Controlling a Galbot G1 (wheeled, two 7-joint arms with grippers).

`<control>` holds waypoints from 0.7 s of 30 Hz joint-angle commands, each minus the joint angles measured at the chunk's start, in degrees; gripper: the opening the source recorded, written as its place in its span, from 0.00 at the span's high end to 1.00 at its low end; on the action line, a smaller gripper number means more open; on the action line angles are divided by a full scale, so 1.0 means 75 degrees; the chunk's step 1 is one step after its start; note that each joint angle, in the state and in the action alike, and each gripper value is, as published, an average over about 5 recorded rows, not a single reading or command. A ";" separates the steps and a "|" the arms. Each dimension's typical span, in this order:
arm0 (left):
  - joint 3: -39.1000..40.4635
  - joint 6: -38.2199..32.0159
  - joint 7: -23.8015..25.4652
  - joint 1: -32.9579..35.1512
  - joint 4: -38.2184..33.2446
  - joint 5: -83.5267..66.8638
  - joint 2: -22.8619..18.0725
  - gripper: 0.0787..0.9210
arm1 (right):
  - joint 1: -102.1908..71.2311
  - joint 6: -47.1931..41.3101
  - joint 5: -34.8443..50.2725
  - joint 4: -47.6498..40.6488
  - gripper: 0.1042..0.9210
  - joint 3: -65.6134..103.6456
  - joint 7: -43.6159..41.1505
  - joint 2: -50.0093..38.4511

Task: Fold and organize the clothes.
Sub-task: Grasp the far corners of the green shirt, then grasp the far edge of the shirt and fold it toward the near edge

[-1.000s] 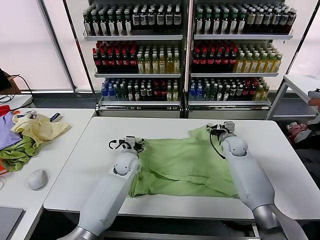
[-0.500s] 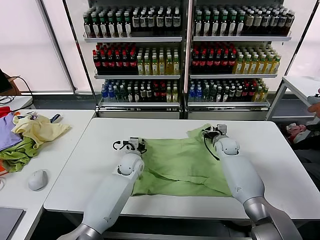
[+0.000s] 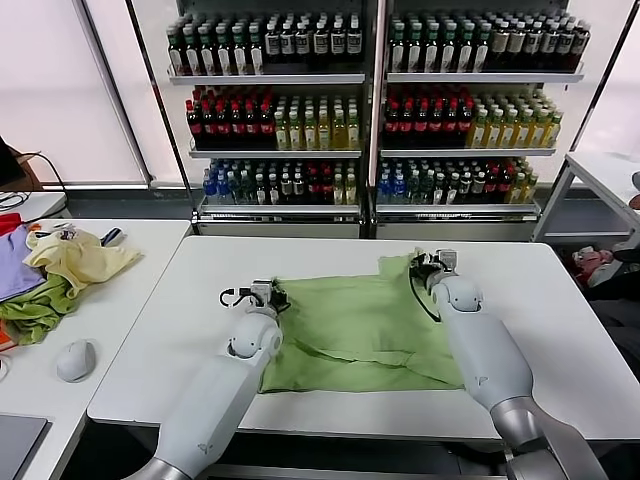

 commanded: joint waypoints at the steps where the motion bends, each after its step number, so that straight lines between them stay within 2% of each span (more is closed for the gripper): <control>1: -0.0139 -0.0813 0.0018 0.0836 -0.2217 -0.0474 0.0639 0.98 | -0.1232 0.0417 0.0397 0.2791 0.98 0.0249 0.0044 -0.0664; 13: -0.0489 -0.0684 0.0058 0.2178 -0.4500 -0.0966 0.1363 0.98 | -0.3786 0.0109 0.0705 0.6101 0.98 0.1737 0.0137 -0.1403; 21: -0.0577 -0.0350 0.0123 0.3233 -0.5191 -0.0787 0.1756 0.98 | -0.5768 -0.0302 0.0587 0.7412 0.98 0.2793 0.0331 -0.1312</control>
